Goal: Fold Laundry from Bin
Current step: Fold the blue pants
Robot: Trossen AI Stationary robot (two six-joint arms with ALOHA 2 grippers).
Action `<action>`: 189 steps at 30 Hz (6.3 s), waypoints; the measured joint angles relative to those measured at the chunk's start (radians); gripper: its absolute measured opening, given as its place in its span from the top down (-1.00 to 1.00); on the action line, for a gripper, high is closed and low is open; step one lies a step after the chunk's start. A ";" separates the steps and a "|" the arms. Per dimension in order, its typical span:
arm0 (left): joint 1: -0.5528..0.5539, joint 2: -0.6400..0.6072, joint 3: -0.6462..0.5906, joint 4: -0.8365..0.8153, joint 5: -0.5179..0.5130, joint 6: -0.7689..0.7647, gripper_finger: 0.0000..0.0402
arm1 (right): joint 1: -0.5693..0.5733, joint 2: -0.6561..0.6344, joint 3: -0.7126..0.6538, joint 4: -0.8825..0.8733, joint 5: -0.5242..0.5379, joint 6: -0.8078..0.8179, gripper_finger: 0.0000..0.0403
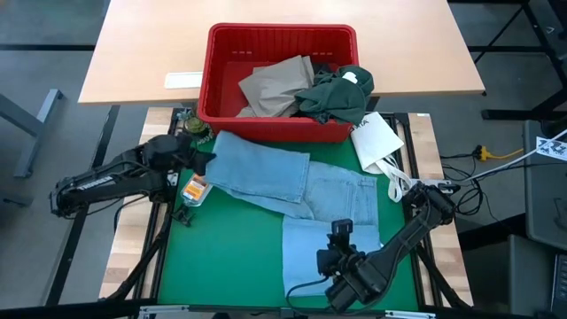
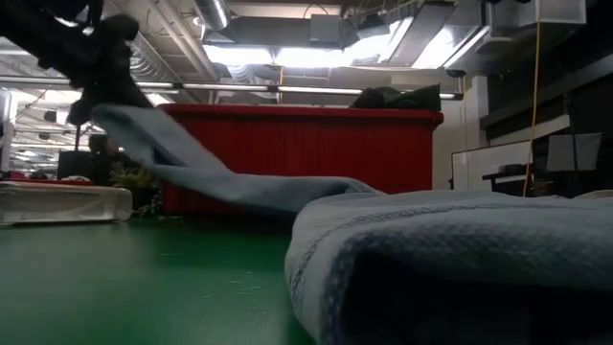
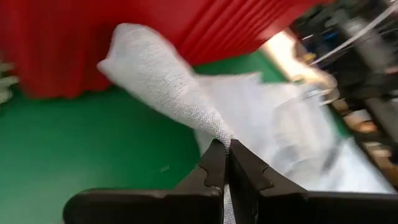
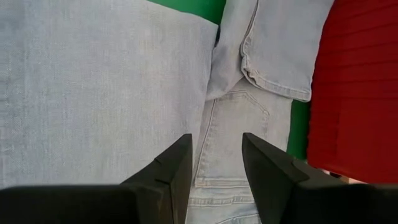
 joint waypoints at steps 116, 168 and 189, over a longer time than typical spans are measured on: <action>-0.467 2.188 1.381 1.209 -0.144 0.077 0.41 | -0.145 -0.234 -0.078 -0.002 0.163 -0.293 0.30; -0.549 1.288 0.586 0.388 -0.059 0.464 0.76 | 0.163 -1.035 -1.346 0.691 0.105 0.923 0.30; -0.622 1.291 0.537 0.518 -0.061 0.461 0.76 | 0.161 -0.889 -1.359 0.807 0.125 1.123 0.30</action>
